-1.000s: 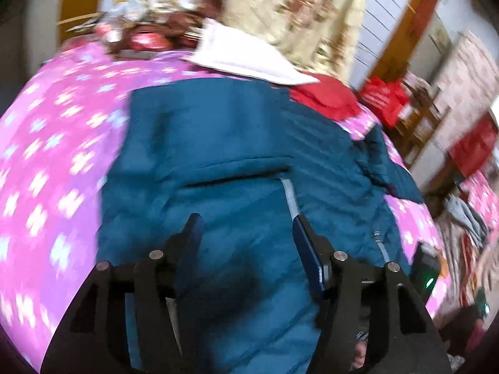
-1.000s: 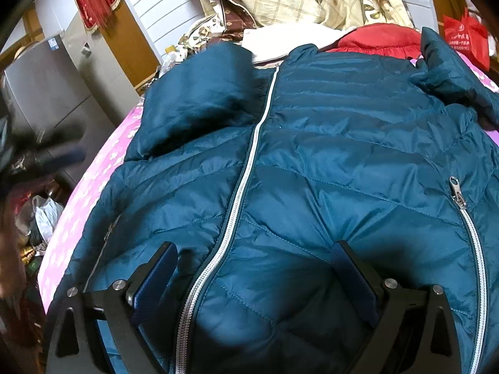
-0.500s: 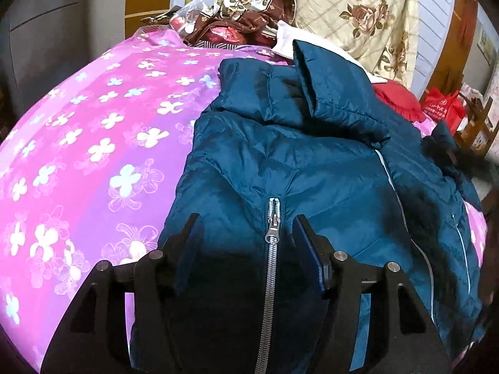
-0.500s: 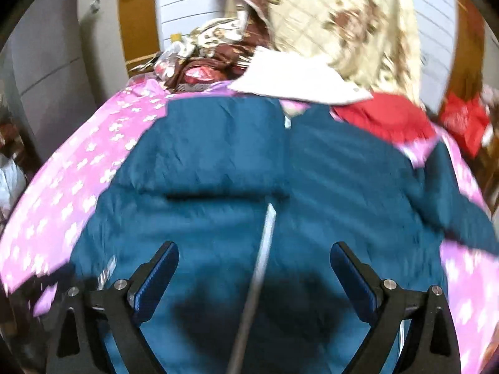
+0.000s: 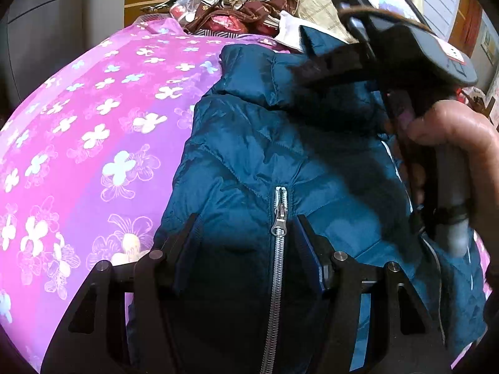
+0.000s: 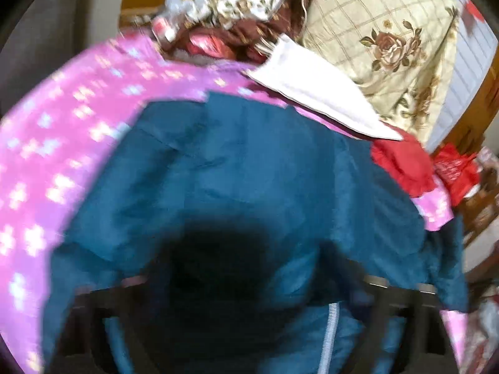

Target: Fold large clothes

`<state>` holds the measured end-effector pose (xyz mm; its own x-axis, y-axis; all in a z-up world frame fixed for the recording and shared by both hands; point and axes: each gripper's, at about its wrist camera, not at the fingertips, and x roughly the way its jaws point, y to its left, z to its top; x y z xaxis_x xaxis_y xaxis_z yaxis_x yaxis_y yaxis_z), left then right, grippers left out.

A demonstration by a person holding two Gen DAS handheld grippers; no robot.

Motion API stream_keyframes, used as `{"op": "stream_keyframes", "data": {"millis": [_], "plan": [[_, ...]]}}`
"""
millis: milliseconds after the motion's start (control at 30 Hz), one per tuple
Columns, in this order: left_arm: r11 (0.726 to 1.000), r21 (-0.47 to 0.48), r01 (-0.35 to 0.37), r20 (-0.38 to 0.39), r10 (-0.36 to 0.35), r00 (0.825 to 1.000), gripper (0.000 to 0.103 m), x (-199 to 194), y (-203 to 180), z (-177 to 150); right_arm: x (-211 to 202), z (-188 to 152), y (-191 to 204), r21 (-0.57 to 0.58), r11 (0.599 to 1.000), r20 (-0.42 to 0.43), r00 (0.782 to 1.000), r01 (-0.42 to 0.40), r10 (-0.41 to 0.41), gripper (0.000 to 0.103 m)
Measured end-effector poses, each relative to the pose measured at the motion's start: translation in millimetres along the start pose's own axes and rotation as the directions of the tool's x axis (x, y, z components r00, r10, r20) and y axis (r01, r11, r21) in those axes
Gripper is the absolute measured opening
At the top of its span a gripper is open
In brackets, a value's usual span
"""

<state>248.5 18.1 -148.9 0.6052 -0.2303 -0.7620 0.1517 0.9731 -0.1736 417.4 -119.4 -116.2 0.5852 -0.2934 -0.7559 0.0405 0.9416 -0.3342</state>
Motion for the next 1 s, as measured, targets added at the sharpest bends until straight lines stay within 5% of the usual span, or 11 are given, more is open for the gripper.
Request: {"op": "stream_keyframes", "data": {"millis": [33,100,200,500,733,867,1000], "plan": [[1.0,0.001,-0.003,-0.001,0.003,1.0,0.06,0.3,-0.3,-0.6,2.4,-0.3,-9.3,0.016,1.0,-0.019,1.0,0.016,-0.016,0.036],[1.0,0.006,-0.011,-0.004,0.011,1.0,0.06,1.4,-1.1,-1.2,0.5,-2.1,-36.9,0.076,0.997,-0.025,0.999,0.022,-0.021,0.026],[0.999,0.017,-0.031,-0.008,0.031,0.999,0.06,3.1,-3.4,-2.2,-3.9,-4.2,-95.4,0.199,0.979,-0.024,0.999,0.041,-0.037,0.023],[0.998,0.041,-0.057,-0.005,0.057,0.998,0.064,5.6,-6.5,-5.0,22.2,-36.0,-221.3,0.406,0.905,-0.117,0.989,0.129,-0.088,0.023],[0.996,0.052,-0.069,-0.012,0.07,0.997,0.069,8.3,-9.6,-5.9,74.1,-74.7,-264.1,0.496,0.851,-0.232,0.971,0.172,-0.061,0.023],[0.994,0.065,-0.086,-0.015,0.087,0.996,0.072,11.5,-12.6,-5.4,88.4,-88.0,-283.5,0.559,0.817,-0.219,0.976,0.141,-0.018,0.023],[0.992,0.072,-0.099,-0.019,0.1,0.995,0.079,14.5,-14.0,-5.6,88.6,-85.5,-298.2,0.543,0.828,-0.234,0.972,0.138,-0.008,0.043]]}}
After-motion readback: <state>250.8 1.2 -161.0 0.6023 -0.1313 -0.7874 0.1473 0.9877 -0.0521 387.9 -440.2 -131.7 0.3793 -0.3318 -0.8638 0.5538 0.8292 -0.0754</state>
